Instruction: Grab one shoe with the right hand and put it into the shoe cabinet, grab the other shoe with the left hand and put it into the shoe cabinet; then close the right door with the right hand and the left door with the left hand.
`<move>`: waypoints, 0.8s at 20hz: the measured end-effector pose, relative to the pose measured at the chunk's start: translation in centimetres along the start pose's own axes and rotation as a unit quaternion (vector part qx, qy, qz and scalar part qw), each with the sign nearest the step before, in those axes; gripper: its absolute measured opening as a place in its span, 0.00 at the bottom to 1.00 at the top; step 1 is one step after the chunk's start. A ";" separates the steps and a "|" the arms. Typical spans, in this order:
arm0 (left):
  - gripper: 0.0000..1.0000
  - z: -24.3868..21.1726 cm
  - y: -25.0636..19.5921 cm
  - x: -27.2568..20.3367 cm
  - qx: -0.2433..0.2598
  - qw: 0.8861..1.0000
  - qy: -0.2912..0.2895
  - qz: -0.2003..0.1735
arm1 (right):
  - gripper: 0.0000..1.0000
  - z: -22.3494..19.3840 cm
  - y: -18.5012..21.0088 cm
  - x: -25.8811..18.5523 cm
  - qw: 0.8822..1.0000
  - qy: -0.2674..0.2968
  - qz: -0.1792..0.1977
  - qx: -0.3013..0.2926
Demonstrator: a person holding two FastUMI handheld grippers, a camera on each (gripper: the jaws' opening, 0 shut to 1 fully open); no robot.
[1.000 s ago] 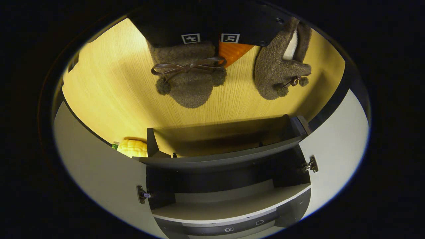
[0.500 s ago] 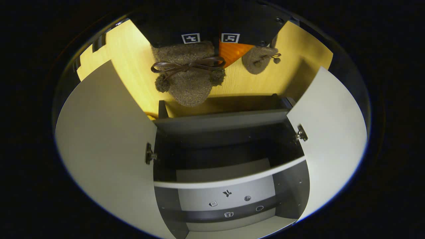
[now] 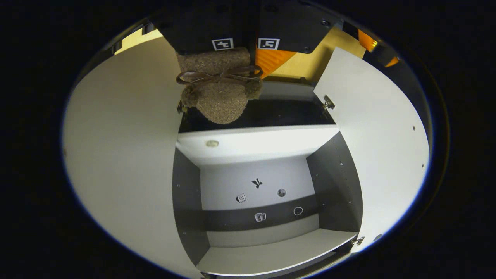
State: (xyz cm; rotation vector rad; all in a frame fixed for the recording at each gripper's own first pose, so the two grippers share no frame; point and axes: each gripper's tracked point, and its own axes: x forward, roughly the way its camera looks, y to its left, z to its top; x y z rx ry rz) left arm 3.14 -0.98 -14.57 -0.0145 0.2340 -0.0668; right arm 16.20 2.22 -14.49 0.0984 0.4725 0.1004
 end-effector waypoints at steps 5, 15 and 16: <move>0.94 0.7 -0.5 0.6 0.001 1.000 -0.008 -0.007 | 0.08 7.5 1.6 4.4 1.000 -0.019 0.024 0.005; 0.94 0.7 0.8 0.7 0.007 1.000 0.000 0.018 | 0.08 14.3 1.4 16.6 1.000 -0.018 0.015 0.019; 0.94 0.6 0.8 0.7 0.008 1.000 0.002 0.021 | 0.08 15.0 1.3 17.9 1.000 -0.020 0.010 0.016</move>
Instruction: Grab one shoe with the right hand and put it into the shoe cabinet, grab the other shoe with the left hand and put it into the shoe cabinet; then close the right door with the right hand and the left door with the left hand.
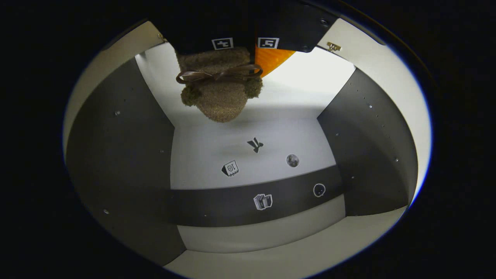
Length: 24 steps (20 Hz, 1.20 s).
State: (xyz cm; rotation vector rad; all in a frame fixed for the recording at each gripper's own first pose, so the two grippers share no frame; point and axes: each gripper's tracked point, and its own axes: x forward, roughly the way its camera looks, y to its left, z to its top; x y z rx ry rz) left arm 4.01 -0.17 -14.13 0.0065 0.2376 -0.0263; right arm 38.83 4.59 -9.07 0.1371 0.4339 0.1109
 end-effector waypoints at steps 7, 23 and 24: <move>0.94 -0.4 -0.1 0.4 -0.011 1.000 0.012 0.021 | 0.08 -0.3 -0.3 7.0 0.999 0.035 -0.012 0.030; 0.94 -1.9 -0.3 0.2 -0.040 0.998 0.035 0.028 | 0.38 -2.2 0.6 7.9 0.997 0.070 -0.022 0.022; 0.94 -1.8 -0.3 0.2 -0.040 0.998 0.032 0.028 | 0.41 -2.0 0.7 7.4 0.997 0.067 -0.021 0.021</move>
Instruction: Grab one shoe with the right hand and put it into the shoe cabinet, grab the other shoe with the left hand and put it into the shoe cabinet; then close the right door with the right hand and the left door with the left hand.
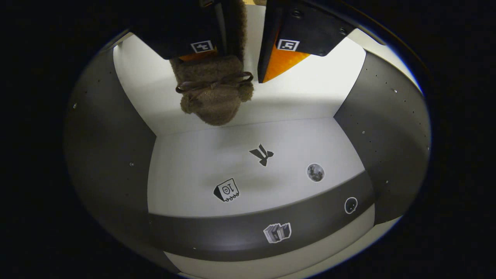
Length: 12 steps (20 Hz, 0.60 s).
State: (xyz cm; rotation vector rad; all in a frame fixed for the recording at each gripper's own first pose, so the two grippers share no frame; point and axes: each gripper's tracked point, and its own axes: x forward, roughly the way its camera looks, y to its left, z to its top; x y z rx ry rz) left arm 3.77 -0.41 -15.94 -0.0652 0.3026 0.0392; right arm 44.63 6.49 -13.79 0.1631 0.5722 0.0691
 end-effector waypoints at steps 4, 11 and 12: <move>0.94 0.4 -0.1 0.1 0.004 1.000 -0.004 -0.005 | 0.74 -0.1 0.3 -3.1 1.000 -0.010 0.010 0.000; 0.94 -0.5 -0.7 0.5 0.019 1.000 -0.002 -0.018 | 0.98 0.3 0.5 -10.3 0.996 -0.077 0.036 0.022; 0.94 -0.7 -0.8 0.7 0.026 0.999 -0.004 -0.020 | 0.98 0.4 0.5 -11.5 0.995 -0.094 0.037 0.017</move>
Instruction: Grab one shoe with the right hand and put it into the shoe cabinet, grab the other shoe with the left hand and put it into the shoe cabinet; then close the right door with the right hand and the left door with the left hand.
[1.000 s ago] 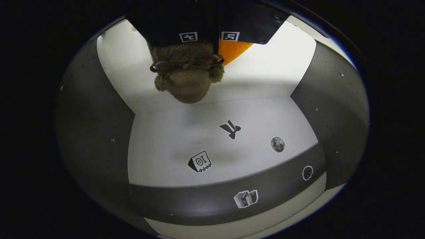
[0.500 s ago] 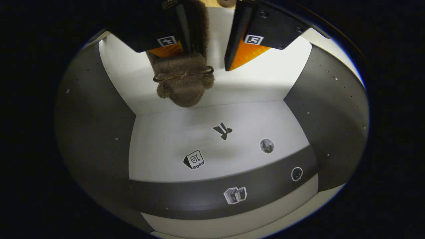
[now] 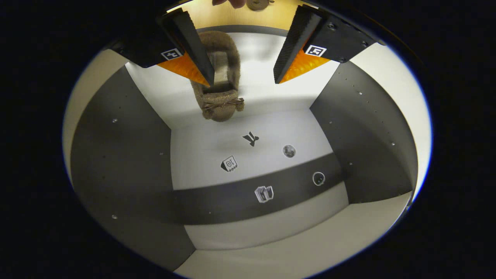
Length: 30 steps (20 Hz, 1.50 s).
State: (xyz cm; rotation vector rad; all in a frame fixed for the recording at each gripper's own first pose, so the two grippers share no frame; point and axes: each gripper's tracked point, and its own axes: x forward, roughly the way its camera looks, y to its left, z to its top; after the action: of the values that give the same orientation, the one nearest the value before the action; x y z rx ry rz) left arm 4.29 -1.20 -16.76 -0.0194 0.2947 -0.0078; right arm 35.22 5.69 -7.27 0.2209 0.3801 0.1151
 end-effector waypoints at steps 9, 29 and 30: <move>0.94 -8.5 -1.9 2.0 0.000 0.997 0.062 -0.048 | 0.98 2.0 0.9 -13.2 0.984 -0.161 -0.007 -0.079; 0.61 -25.2 -2.9 14.5 0.023 0.984 0.161 -0.071 | 0.98 -1.5 -3.7 -30.6 0.978 -0.187 -0.017 -0.095; 0.55 -25.3 -3.0 15.1 0.028 0.984 0.159 -0.072 | 0.98 -1.9 -3.8 -30.7 0.979 -0.182 -0.017 -0.094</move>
State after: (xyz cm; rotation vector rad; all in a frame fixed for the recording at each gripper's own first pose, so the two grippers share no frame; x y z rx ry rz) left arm 11.38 -4.81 -45.25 0.0173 0.6115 -0.1635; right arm 6.40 -2.35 1.01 0.0453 0.0078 0.0750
